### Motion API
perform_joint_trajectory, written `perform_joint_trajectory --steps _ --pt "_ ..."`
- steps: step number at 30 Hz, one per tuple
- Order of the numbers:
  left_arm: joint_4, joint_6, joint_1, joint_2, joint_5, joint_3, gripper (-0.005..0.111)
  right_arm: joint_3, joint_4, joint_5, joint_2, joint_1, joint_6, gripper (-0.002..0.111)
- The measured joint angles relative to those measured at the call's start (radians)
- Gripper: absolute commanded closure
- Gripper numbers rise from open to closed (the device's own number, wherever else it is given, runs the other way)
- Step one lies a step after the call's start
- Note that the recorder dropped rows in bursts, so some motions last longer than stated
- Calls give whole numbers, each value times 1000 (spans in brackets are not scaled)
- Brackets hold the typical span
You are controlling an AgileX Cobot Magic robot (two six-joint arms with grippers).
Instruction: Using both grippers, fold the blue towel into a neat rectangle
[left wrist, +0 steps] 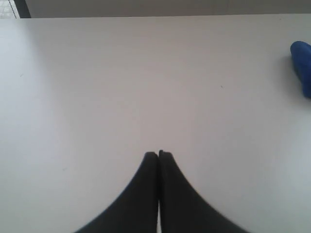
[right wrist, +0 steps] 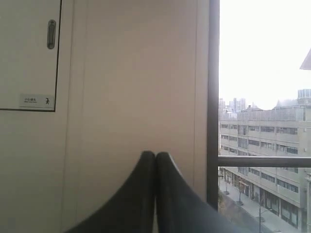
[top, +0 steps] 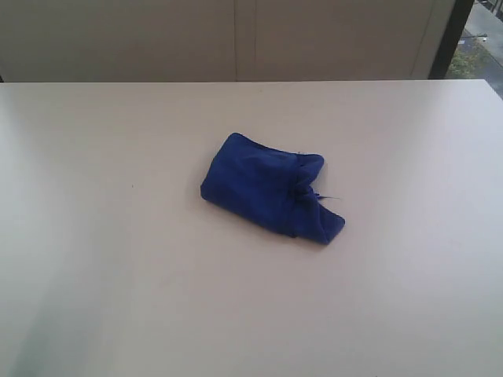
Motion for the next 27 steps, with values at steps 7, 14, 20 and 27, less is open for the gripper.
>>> perform_joint_trajectory --steps 7,14,20,27 --pt "0 0 0 0 0 0 107 0 2 -6 0 0 0 108" --pt "0 0 0 0 0 0 107 0 1 -3 0 0 0 108" --pt "0 0 0 0 0 0 107 -57 1 149 0 0 0 108" --pt "0 0 0 0 0 0 107 -235 1 349 102 1 0 108"
